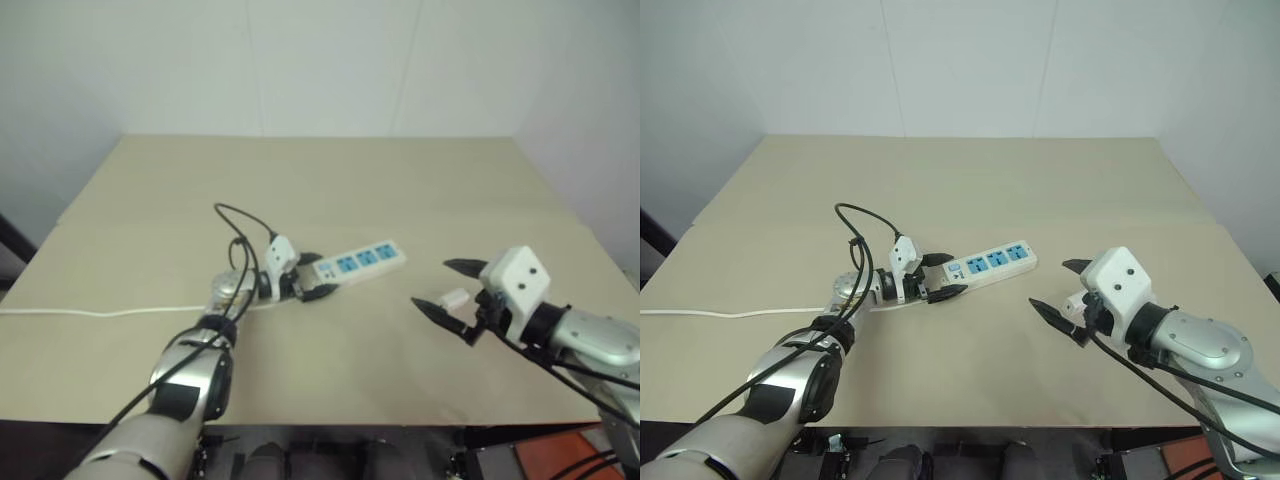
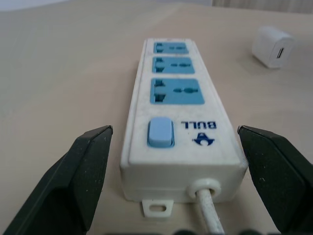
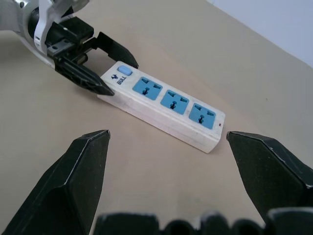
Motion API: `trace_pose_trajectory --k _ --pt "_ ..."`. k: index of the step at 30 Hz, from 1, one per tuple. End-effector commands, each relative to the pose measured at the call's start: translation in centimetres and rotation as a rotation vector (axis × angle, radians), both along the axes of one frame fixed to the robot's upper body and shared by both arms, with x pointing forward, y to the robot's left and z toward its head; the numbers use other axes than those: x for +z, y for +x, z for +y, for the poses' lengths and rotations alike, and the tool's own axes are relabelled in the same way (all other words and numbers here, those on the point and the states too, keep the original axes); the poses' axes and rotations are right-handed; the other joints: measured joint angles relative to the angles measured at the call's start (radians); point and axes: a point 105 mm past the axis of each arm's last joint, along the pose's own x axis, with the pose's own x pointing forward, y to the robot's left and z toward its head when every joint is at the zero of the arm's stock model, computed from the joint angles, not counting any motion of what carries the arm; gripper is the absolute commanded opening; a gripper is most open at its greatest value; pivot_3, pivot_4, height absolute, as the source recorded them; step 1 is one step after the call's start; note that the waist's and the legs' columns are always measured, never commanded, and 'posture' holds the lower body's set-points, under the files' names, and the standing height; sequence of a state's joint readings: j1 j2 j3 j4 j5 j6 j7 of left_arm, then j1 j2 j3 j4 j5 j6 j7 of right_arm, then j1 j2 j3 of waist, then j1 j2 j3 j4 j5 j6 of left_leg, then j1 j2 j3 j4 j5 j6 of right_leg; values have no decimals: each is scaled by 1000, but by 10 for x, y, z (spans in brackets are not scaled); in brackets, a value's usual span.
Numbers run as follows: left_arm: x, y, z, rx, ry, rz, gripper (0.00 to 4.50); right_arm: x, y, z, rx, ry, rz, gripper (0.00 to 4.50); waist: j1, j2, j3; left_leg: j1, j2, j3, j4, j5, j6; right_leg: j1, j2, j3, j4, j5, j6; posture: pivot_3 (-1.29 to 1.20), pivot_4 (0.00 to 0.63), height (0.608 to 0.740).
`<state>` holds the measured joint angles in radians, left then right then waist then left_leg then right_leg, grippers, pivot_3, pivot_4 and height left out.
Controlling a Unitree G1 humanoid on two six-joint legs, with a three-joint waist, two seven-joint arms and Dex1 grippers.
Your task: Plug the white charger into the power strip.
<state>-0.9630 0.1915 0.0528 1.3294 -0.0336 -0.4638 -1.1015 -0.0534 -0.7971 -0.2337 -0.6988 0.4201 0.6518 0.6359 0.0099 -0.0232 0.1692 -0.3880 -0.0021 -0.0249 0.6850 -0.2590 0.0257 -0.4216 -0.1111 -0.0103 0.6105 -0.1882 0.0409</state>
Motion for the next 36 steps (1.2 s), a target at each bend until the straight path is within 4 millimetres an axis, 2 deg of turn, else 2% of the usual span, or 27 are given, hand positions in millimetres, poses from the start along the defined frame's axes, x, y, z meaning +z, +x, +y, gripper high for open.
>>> trace_pose_trajectory --k 1,12,25,30,36 --pt "6 4 -5 13 6 -14 4456 5 -1 1 -5 -12 -26 4500 0 0 0 0 0 0 0 0 0 0 0 0 0 0 0 0 150 740" --pt "-2 -5 -12 -44 -21 12 4456 -5 4 -5 -59 -28 -9 4500 0 0 0 0 0 0 0 0 0 0 0 0 0 0 0 0 150 740" --pt "-21 -7 -12 19 6 29 4456 -7 9 -9 -77 -55 -17 4500 1 0 -1 3 0 0 0 0 0 2 0 0 1 0 0 0 150 740" --pt "-27 -10 -13 19 26 32 3288 -7 9 -10 -82 -64 -20 4500 1 0 -2 3 0 0 0 0 0 2 0 1 1 0 0 0 150 740" --pt "-22 -14 -11 -48 35 24 3296 -7 9 -12 -80 -105 -13 4500 1 0 -2 3 0 0 0 0 0 2 0 1 1 0 0 0 150 740"
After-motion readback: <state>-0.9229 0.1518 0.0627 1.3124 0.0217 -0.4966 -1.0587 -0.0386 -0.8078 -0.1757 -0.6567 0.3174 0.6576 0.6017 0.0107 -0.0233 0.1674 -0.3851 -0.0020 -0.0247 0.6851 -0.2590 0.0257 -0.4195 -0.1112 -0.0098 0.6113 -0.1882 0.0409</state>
